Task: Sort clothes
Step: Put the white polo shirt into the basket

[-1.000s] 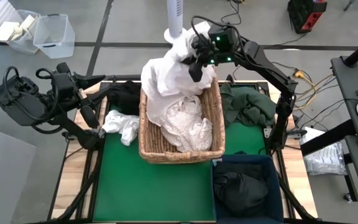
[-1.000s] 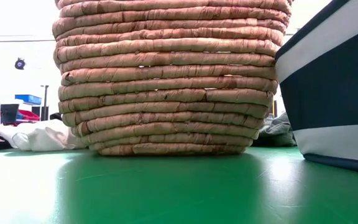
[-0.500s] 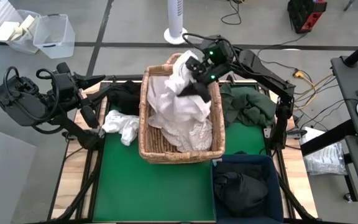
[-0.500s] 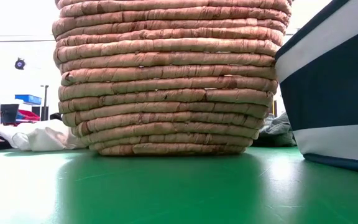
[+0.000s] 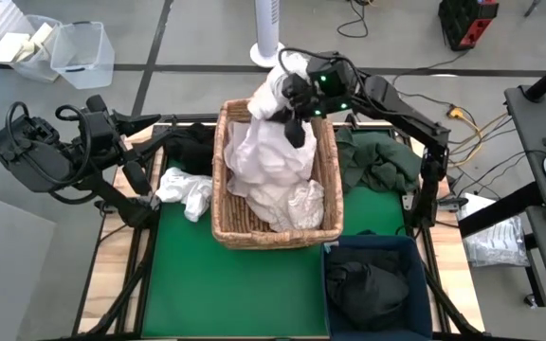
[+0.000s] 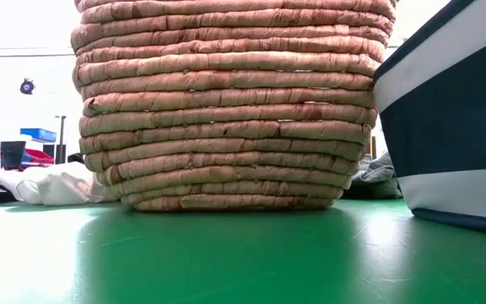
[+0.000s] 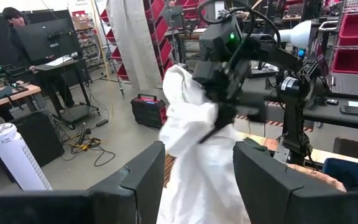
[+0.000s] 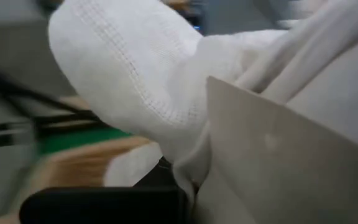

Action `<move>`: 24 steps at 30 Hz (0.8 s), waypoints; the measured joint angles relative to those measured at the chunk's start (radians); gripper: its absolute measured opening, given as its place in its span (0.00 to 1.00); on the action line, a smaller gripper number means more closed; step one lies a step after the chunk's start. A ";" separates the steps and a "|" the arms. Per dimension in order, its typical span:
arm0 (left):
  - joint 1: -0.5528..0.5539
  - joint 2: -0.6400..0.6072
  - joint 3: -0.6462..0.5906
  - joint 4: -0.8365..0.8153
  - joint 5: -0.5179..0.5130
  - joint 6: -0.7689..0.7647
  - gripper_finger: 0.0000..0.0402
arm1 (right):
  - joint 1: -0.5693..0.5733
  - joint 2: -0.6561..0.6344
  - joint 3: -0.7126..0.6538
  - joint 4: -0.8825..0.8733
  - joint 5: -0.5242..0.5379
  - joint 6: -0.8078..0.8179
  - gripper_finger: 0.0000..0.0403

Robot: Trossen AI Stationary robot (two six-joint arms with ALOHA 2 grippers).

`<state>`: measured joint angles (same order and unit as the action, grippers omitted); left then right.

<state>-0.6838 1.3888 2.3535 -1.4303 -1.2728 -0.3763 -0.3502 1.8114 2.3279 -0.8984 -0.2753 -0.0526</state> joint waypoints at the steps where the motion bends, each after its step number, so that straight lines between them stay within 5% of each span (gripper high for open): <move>1: 0.000 0.000 0.000 0.000 0.000 0.000 0.42 | 0.002 0.000 -0.009 0.000 0.068 -0.027 0.04; 6: 0.000 0.000 0.000 -0.004 -0.001 0.000 0.42 | 0.002 0.000 -0.089 0.000 0.256 -0.132 0.04; 24: 0.000 0.000 0.000 -0.027 -0.002 -0.003 0.42 | 0.006 0.001 -0.469 -0.092 0.247 -0.079 0.04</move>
<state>-0.6835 1.3888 2.3531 -1.4575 -1.2752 -0.3794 -0.3443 1.8129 1.8588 -0.9907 -0.0279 -0.1314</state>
